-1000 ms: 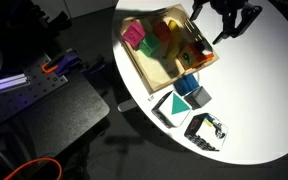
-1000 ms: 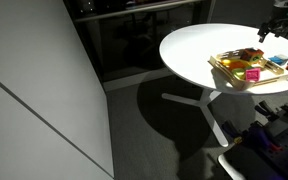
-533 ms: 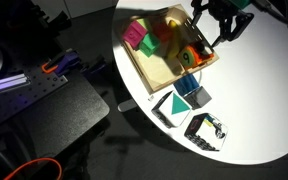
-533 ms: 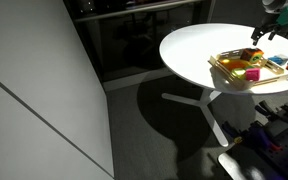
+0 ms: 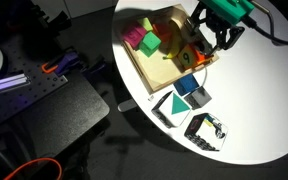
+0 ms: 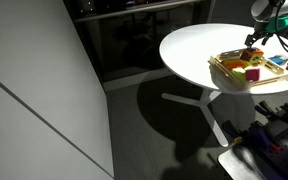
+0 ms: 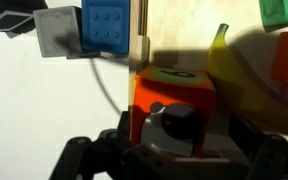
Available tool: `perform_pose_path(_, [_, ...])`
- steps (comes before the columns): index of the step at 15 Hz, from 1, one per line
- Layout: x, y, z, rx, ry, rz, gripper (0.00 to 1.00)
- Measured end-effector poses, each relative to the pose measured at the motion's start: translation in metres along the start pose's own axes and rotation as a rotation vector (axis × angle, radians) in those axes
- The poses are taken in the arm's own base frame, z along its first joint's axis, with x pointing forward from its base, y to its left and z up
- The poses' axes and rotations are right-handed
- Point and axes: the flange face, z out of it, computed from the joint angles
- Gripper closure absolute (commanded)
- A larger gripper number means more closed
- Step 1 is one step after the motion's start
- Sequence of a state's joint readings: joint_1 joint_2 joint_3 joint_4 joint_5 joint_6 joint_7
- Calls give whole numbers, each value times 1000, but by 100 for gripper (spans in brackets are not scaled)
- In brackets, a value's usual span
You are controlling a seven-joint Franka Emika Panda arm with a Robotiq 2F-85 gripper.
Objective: Remove the plush block from the wooden tray
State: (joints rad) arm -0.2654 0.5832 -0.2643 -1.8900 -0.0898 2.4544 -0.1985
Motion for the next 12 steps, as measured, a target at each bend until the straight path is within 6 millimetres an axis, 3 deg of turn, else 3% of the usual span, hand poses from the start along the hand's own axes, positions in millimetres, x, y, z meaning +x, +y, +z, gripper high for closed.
perform_pose_path(3, [8,-4,13,-5,-7,-11,0])
perform_pose_path(4, [10,-6,16,-5,-10,-15,25])
perform_pose_path(6, [14,-10,22,-5,-13,-22,34])
perform_pose_path(12, [21,-12,14,-20,-34,-44,81])
